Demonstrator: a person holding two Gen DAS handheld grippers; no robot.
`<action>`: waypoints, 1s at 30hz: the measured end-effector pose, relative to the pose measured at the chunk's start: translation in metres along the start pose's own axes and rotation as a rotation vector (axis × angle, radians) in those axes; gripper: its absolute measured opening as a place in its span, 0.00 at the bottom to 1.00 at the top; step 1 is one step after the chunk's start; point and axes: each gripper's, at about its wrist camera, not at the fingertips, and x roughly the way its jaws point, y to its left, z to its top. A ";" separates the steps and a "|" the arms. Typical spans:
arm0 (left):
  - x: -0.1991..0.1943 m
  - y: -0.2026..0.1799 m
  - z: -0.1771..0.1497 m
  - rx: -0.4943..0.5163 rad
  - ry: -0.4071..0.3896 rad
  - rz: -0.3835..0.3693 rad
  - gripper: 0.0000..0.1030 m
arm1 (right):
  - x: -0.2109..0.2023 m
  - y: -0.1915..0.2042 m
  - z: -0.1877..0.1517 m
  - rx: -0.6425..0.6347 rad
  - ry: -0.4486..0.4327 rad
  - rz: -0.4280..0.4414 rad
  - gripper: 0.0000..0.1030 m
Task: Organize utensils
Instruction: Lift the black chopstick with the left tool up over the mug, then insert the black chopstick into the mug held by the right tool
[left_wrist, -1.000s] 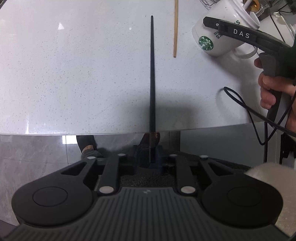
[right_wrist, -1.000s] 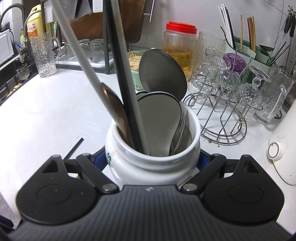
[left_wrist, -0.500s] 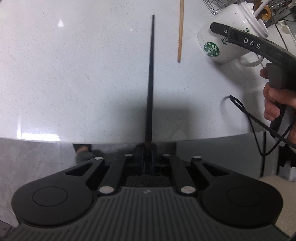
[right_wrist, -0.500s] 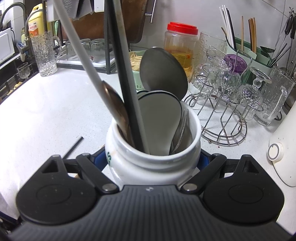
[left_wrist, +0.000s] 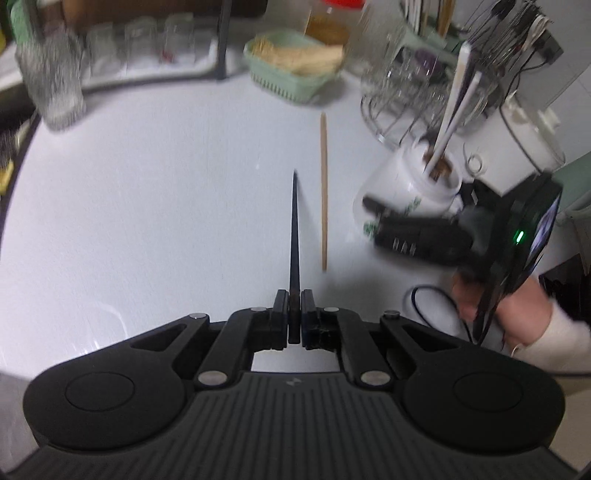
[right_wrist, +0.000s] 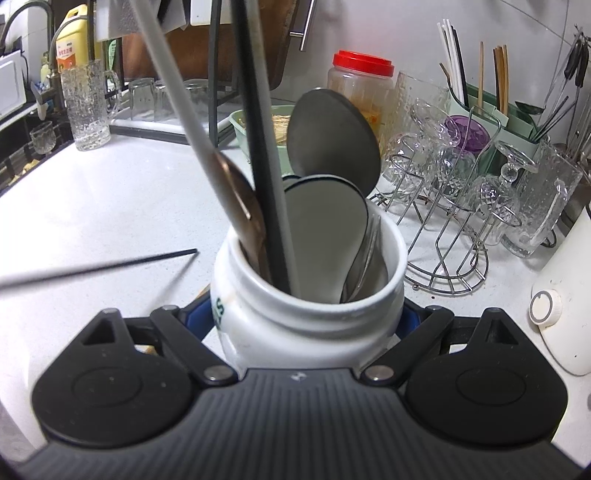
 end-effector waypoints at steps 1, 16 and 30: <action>-0.005 -0.002 0.008 0.017 -0.015 0.001 0.07 | 0.000 0.001 0.000 -0.004 -0.001 -0.003 0.92; -0.054 -0.029 0.091 0.255 -0.078 0.012 0.07 | 0.003 0.002 -0.003 0.016 -0.016 -0.030 0.93; -0.123 -0.087 0.173 0.562 -0.038 -0.054 0.07 | 0.007 0.000 -0.003 0.008 -0.009 -0.024 0.93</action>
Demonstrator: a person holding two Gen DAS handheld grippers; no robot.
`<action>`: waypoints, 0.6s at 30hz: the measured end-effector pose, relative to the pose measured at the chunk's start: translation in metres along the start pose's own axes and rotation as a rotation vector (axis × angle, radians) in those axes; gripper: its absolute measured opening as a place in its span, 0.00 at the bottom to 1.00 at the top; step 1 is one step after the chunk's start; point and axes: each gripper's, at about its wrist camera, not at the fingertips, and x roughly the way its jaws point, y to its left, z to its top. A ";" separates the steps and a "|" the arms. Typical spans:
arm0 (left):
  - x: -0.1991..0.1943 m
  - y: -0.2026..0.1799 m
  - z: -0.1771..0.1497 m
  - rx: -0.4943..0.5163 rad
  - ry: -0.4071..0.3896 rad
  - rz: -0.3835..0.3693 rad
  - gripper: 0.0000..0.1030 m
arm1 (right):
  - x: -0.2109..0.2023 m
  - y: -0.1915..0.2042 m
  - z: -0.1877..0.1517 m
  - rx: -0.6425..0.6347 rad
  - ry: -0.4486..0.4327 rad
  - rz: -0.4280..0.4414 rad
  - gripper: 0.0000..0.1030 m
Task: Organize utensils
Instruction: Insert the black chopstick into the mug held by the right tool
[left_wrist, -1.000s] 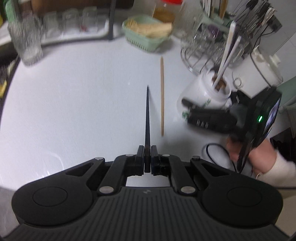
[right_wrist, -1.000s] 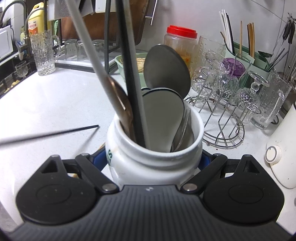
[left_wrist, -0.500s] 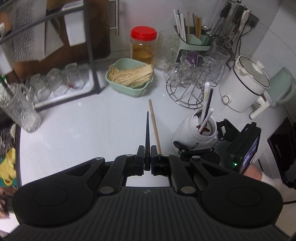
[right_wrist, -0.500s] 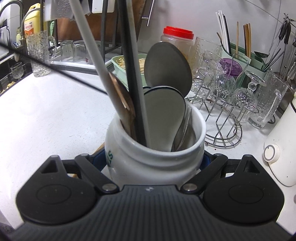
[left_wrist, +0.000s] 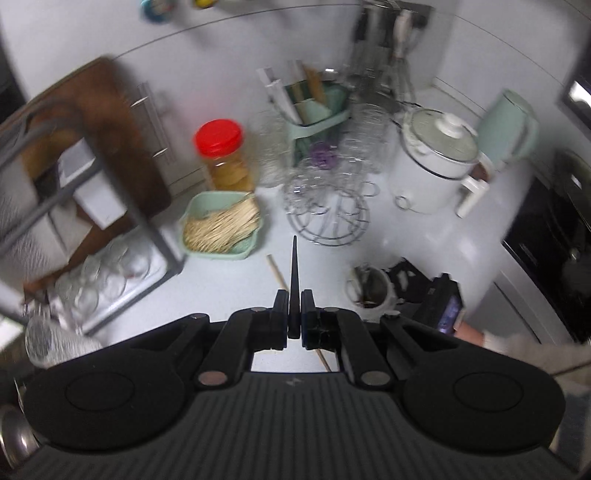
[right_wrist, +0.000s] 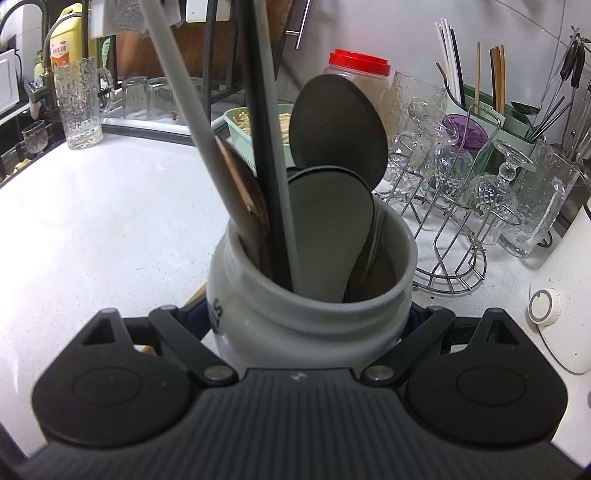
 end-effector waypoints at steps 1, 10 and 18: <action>-0.002 -0.001 0.007 0.018 0.014 -0.015 0.07 | 0.000 0.000 0.000 0.000 0.000 0.000 0.93; -0.009 -0.026 0.052 0.169 0.141 -0.128 0.07 | 0.000 0.003 0.000 -0.010 0.002 -0.012 0.93; -0.004 -0.051 0.072 0.308 0.252 -0.202 0.07 | 0.001 0.005 0.001 -0.006 0.011 -0.018 0.93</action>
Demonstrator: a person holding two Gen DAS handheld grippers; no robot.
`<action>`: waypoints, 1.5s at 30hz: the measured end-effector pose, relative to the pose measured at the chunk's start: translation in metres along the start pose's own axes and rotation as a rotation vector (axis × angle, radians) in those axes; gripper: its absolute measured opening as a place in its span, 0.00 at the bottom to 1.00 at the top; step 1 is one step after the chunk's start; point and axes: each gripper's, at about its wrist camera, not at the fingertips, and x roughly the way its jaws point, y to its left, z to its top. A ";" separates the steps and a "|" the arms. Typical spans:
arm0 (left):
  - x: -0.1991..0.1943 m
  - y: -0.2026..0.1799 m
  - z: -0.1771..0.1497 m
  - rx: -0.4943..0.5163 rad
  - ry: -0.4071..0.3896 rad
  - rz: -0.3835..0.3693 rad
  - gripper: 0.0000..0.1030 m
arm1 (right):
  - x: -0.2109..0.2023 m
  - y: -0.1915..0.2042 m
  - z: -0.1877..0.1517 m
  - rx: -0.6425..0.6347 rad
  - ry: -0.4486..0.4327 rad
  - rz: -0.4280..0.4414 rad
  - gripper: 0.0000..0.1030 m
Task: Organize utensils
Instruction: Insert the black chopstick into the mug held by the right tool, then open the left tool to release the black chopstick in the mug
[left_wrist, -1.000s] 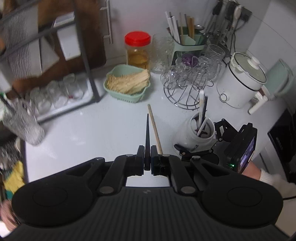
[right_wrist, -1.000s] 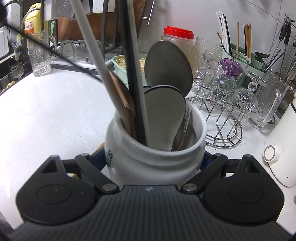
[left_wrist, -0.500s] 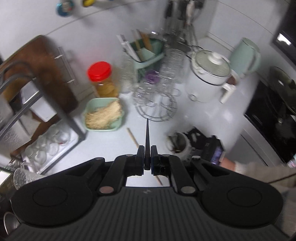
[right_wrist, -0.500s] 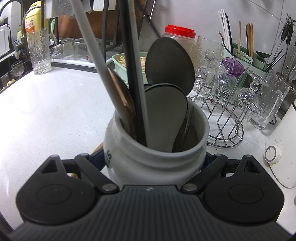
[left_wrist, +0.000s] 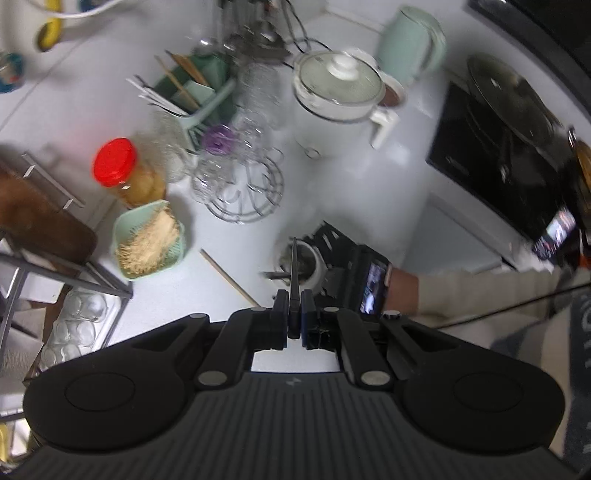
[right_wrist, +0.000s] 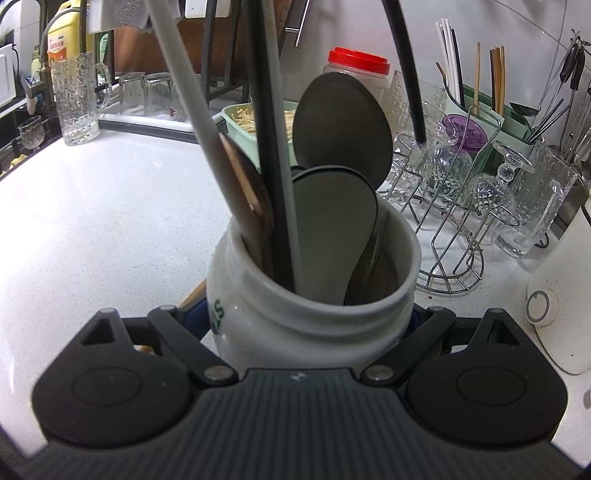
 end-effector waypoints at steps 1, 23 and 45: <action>0.003 -0.001 0.002 0.015 0.021 -0.008 0.07 | 0.000 0.000 0.000 0.003 0.002 -0.001 0.93; 0.098 -0.008 0.030 0.221 0.224 -0.077 0.07 | 0.003 0.001 0.003 0.017 0.021 -0.027 0.94; 0.148 0.001 0.028 0.124 0.196 -0.077 0.08 | -0.005 0.006 -0.002 0.022 0.023 -0.047 0.94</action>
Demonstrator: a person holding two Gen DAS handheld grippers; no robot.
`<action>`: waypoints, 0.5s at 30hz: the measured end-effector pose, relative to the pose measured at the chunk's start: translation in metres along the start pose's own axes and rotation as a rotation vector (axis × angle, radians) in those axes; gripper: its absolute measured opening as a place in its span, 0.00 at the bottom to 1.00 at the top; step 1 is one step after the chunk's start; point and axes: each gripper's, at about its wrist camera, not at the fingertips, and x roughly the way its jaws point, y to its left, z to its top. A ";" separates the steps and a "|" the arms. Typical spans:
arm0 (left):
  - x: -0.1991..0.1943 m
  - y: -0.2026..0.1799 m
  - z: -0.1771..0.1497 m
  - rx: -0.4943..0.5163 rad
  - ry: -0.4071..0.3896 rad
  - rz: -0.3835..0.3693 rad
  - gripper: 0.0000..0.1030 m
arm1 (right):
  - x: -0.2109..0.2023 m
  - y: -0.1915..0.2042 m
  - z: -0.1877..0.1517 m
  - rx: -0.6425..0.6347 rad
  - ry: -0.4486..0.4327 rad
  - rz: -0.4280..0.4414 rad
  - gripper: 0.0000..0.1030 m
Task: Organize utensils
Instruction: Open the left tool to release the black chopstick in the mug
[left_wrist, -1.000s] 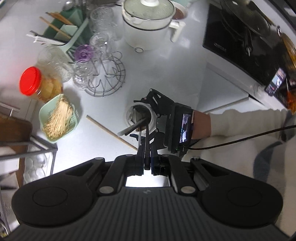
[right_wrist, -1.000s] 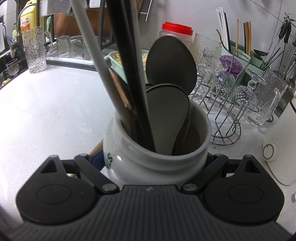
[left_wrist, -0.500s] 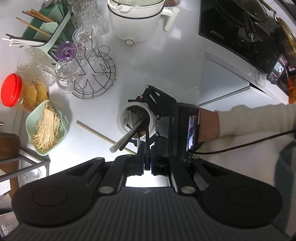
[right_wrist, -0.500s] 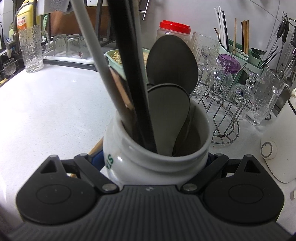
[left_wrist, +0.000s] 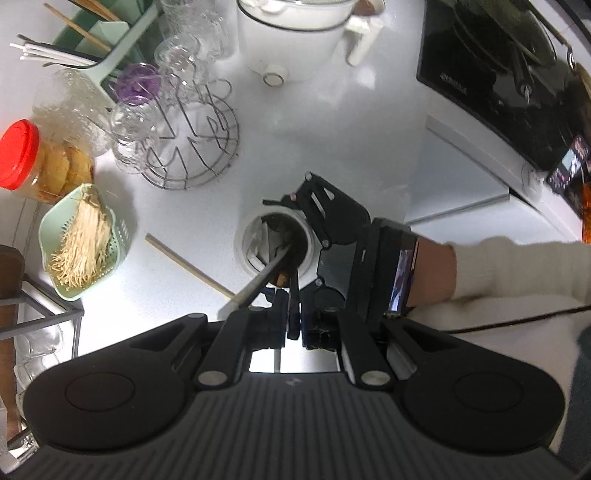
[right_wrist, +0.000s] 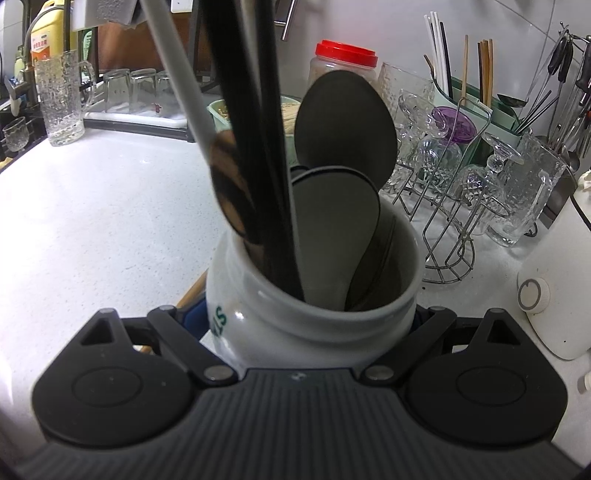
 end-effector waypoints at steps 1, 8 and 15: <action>-0.003 0.001 -0.001 -0.009 -0.008 0.008 0.08 | 0.000 0.000 0.000 0.001 0.001 0.000 0.94; -0.040 0.013 -0.012 -0.122 -0.154 0.049 0.23 | 0.001 -0.001 0.001 0.004 -0.004 0.001 0.94; -0.085 0.018 -0.045 -0.243 -0.333 0.089 0.30 | 0.000 -0.001 -0.002 0.016 -0.028 0.000 0.94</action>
